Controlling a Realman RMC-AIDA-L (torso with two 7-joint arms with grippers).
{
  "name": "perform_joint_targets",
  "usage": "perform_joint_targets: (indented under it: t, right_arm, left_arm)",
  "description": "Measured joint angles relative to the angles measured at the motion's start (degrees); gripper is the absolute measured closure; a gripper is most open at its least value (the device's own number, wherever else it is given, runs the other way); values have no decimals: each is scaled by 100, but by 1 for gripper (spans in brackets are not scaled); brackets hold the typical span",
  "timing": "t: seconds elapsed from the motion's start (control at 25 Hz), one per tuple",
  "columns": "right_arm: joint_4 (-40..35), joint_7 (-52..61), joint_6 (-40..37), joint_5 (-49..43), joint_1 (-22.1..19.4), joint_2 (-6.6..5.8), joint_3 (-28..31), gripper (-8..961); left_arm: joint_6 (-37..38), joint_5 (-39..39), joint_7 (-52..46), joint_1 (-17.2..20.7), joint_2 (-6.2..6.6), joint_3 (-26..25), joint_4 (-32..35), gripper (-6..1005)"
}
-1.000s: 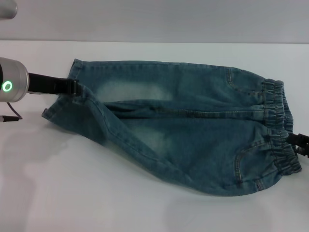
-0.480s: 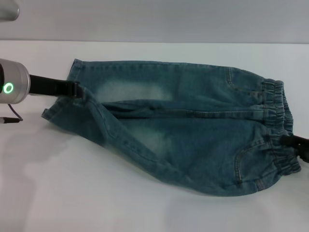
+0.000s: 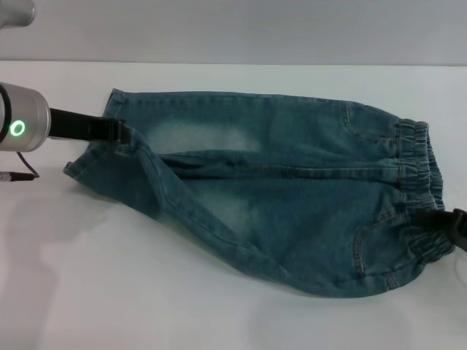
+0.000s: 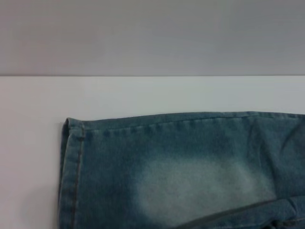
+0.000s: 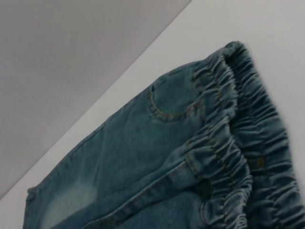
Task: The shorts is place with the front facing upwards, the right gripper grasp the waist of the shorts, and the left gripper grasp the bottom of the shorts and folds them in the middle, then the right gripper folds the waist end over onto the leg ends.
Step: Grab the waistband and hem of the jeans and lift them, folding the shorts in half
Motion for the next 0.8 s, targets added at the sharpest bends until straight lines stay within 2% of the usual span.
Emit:
perform_joint_targets:
  t: [0.08, 0.32, 0.8]
  right_arm:
    - [-27, -54, 7, -3, 1, -8, -43, 726]
    - [-85, -109, 60, 4, 4, -9, -43, 930]
    - [-185, -246, 326, 354, -52, -20, 168, 941]
  left_arm:
    - [0, 1, 2, -5, 0, 5, 0, 890]
    - [0, -1, 10, -8, 0, 5, 0, 888]
    - [42, -11, 58, -30, -7, 12, -24, 883]
